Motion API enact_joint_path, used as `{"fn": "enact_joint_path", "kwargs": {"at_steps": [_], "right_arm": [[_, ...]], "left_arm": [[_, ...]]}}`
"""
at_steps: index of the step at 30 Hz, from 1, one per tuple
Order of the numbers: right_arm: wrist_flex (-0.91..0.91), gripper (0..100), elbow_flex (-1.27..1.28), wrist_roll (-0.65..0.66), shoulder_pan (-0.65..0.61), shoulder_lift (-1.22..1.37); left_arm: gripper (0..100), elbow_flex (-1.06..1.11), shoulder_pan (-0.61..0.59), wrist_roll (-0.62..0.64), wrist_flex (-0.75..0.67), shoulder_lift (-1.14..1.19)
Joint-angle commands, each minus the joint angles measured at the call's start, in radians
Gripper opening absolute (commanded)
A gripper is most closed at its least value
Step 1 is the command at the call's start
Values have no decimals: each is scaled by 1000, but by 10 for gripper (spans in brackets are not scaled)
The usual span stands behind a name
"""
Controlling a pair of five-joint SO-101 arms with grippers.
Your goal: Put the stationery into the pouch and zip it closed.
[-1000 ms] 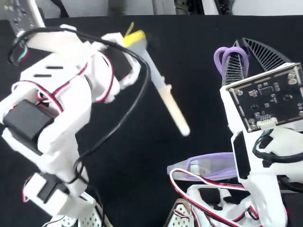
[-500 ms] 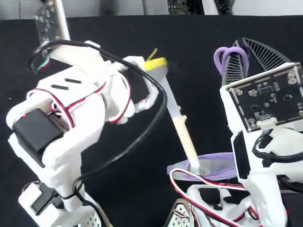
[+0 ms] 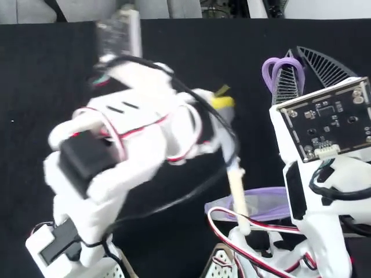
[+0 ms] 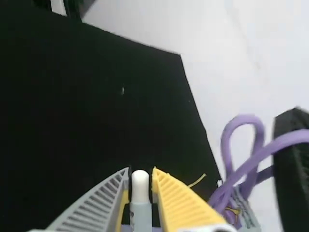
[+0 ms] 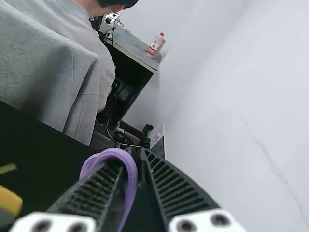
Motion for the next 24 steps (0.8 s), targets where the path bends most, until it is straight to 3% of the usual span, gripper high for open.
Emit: {"fn": "enact_joint_path", "kwargs": {"at_steps": [1,8,17,24], "right_arm": [[-25,11,7,9,11,5],[-25,11,7,9,12,5],[-25,11,7,9,12,5],[-23,11,7,9,12,7]], "left_arm": [[30,131,39,-9,-91,-28],[30,208,28,-8,-161,-43],[30,220,-21,-11,-219,-233],[30,219,-33,-115,-222,-330]]}}
